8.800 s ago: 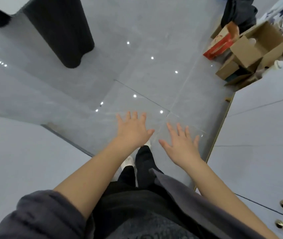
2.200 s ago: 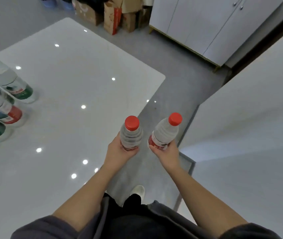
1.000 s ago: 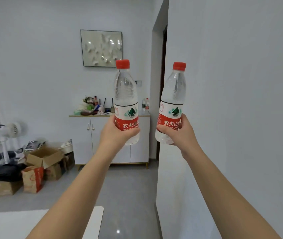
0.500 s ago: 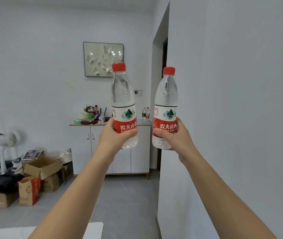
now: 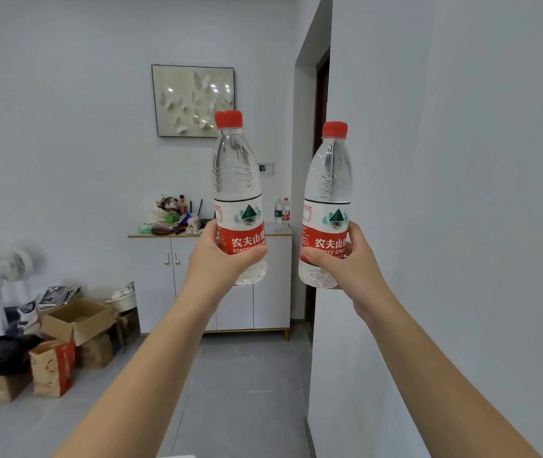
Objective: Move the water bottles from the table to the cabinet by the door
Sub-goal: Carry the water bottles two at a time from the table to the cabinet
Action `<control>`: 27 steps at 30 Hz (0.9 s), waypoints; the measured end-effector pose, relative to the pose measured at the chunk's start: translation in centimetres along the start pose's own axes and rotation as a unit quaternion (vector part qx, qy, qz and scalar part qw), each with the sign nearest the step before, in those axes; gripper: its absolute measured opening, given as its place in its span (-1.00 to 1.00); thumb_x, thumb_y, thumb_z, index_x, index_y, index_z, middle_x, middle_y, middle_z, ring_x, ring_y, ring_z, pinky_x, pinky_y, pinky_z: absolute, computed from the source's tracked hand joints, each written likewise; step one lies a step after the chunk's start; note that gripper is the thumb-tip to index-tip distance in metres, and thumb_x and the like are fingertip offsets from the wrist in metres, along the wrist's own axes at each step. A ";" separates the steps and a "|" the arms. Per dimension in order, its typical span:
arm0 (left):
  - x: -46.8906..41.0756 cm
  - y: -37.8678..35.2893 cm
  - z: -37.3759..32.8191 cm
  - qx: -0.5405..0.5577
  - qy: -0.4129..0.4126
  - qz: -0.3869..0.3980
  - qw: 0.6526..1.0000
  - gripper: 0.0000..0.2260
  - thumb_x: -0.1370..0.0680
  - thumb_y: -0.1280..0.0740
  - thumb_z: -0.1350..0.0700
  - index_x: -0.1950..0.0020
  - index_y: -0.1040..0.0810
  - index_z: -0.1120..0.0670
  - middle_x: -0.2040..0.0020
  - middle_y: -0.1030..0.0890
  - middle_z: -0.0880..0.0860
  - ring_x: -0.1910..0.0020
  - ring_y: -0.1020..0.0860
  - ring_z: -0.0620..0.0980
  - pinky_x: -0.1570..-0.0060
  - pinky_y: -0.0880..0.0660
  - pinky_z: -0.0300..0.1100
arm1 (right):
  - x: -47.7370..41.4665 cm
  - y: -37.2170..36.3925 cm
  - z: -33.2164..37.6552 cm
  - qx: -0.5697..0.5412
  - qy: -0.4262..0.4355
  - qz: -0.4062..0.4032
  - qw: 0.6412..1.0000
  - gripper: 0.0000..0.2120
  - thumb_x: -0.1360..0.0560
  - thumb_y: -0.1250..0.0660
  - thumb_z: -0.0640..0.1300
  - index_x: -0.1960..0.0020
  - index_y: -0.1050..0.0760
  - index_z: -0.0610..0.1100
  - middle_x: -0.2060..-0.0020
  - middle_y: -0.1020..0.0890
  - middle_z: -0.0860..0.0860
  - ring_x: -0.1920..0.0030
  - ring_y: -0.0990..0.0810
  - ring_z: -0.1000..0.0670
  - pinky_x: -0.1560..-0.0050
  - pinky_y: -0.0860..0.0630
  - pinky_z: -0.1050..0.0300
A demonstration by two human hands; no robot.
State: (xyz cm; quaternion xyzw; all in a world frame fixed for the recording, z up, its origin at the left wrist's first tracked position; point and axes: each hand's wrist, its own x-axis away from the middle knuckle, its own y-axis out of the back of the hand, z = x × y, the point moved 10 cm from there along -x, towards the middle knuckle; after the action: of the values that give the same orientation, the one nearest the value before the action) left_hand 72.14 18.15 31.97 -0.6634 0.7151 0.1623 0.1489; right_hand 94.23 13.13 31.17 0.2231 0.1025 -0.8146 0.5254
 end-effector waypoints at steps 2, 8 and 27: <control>-1.8 -0.5 0.9 -0.006 -0.008 -0.008 1.000 -0.46 -0.35 -0.58 0.13 -0.19 -0.38 -0.15 -0.04 -0.57 -0.15 -0.02 -0.56 -0.14 -0.01 -0.59 -0.04 | -1.9 -0.3 -1.2 -0.006 0.002 0.002 1.000 -0.41 -0.38 -0.55 -0.13 -0.27 -0.32 0.13 -0.05 -0.55 0.22 -0.02 -0.57 0.16 0.06 -0.57 0.18; -8.5 -3.0 4.4 -0.026 -0.018 -0.022 0.999 -0.40 -0.34 -0.58 0.12 -0.27 -0.37 -0.13 -0.10 -0.56 -0.12 -0.07 -0.55 -0.12 -0.04 -0.58 -0.08 | -9.1 -1.5 -5.8 -0.019 0.011 0.008 1.000 -0.37 -0.36 -0.56 -0.10 -0.30 -0.31 0.14 -0.07 -0.55 0.22 -0.06 -0.56 0.17 0.06 -0.55 0.24; -27.0 -8.9 14.2 -0.017 0.010 -0.058 0.998 -0.44 -0.34 -0.58 0.15 -0.23 -0.41 -0.13 -0.08 -0.59 -0.12 -0.05 -0.58 -0.13 -0.09 -0.59 0.03 | -28.6 -4.6 -17.0 -0.049 -0.001 -0.004 0.999 -0.31 -0.34 -0.58 -0.11 -0.35 -0.32 0.10 -0.12 -0.53 0.18 -0.08 -0.55 0.15 0.07 -0.51 0.27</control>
State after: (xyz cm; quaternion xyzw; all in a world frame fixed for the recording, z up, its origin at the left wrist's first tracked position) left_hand 82.97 47.99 30.43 -0.7081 0.6736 0.1593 0.1396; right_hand 104.37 45.14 29.39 0.1961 0.1424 -0.8108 0.5328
